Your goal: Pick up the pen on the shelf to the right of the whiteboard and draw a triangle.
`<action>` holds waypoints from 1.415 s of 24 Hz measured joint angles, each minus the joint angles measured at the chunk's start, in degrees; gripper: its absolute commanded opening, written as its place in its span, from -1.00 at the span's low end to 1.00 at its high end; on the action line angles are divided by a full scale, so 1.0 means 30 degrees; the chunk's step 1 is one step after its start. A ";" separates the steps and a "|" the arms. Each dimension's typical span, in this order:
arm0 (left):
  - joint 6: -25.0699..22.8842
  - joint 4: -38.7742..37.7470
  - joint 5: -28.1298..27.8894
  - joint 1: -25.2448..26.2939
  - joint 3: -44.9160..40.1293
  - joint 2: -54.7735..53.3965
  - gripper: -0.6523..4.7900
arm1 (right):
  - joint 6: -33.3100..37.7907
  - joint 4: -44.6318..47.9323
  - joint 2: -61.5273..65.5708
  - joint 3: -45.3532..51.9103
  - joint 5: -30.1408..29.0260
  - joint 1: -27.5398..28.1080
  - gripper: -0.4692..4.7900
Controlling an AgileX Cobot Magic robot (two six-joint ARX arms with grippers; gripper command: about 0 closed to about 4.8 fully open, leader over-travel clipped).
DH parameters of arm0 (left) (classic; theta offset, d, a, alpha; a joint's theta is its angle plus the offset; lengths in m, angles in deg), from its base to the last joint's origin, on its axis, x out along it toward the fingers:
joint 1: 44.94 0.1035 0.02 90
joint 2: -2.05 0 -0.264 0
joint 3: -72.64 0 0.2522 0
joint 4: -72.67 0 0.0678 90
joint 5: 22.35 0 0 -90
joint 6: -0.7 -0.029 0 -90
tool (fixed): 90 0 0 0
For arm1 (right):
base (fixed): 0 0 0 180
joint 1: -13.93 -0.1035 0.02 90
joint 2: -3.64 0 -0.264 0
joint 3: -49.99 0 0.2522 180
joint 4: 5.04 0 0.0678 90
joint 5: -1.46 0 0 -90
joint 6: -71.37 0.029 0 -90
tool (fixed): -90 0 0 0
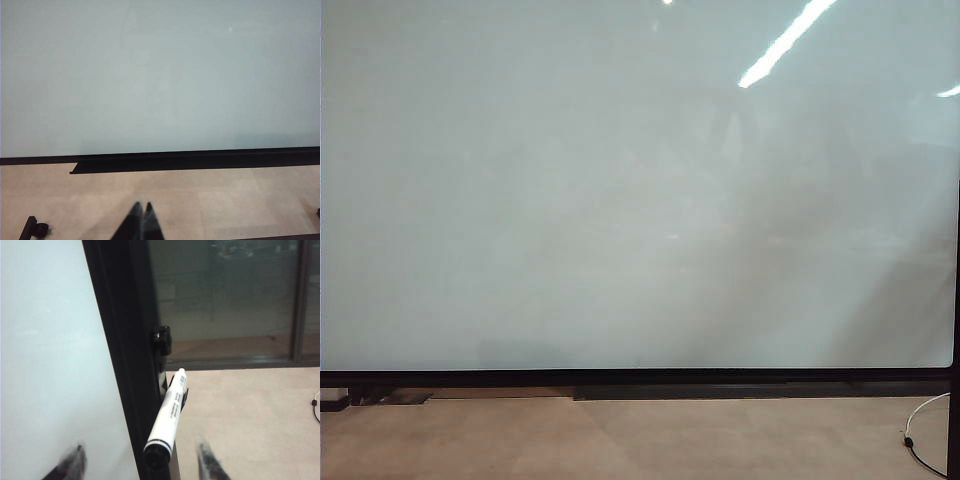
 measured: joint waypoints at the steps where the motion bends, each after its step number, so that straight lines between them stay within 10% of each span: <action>1: 0.0000 -0.0007 0.0000 0.0000 -0.0007 0.0000 -0.78 | 0.0000 -0.0087 0.0007 -0.0022 0.0051 -0.0073 0.27; 11: 0.0000 -0.0007 0.0000 0.0000 -0.0007 0.0000 -0.78 | -0.2557 -0.4896 0.0058 -0.2135 0.1239 -0.1603 0.27; 34: 0.0000 -0.0007 0.0000 0.0000 -0.0007 0.0000 -0.78 | -0.2404 -0.4371 0.1974 -0.4408 0.1530 -0.2062 0.12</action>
